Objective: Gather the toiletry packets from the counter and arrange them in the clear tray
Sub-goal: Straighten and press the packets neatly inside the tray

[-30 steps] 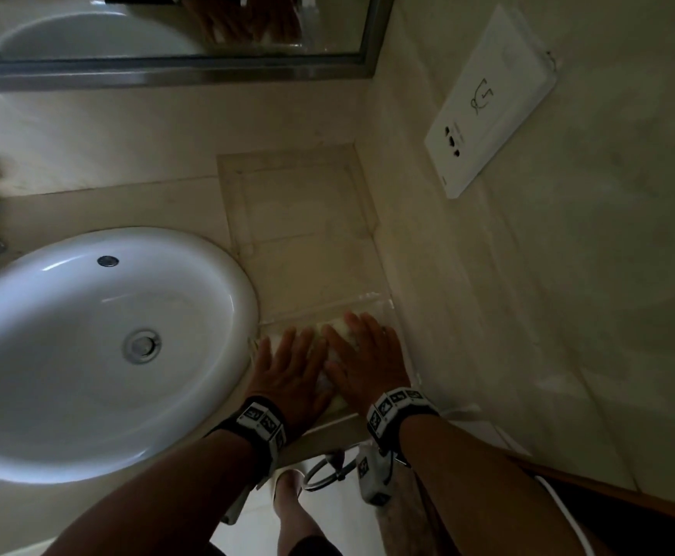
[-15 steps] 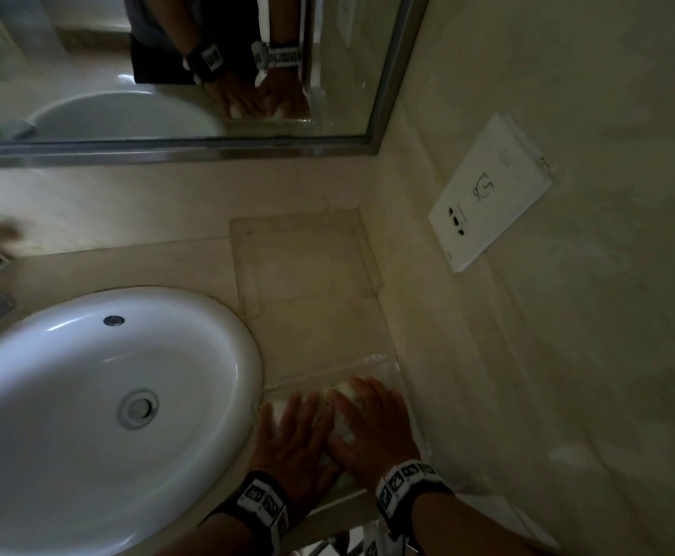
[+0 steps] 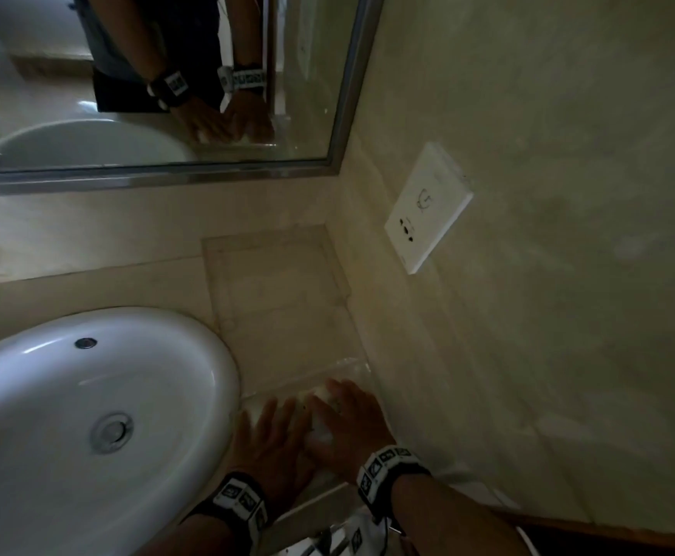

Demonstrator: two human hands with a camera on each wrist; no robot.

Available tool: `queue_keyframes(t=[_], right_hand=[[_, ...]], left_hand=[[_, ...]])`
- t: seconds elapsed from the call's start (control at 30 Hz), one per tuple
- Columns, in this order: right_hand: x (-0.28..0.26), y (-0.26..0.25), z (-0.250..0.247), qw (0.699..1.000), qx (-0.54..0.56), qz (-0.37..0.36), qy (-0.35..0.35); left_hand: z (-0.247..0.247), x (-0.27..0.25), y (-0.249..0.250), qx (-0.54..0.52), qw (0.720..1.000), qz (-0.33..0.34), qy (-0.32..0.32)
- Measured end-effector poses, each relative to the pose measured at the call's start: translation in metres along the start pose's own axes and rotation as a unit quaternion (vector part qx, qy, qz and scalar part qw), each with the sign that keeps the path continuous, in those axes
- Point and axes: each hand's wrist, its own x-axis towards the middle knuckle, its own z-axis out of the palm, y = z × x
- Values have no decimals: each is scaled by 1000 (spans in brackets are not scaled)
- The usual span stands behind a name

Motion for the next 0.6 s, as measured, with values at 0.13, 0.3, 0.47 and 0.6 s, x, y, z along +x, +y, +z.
queue_keyframes(t=[0.13,0.3,0.47,0.6], right_hand=[[-15,-6,-17,1000,12,26,6],[-42,3,-15,996,24,78,30],[-56,11,-9,995,27,91,18],[-59,11,-8,989,74,130,17]], left_hand=[[-10,-8,-1,16,999,15,23],[-21,-25,-13,18,999,-13,27],[-39,-40,-32,-1,997,-75,29],[-49,-49,-42,-24,992,-109,56]])
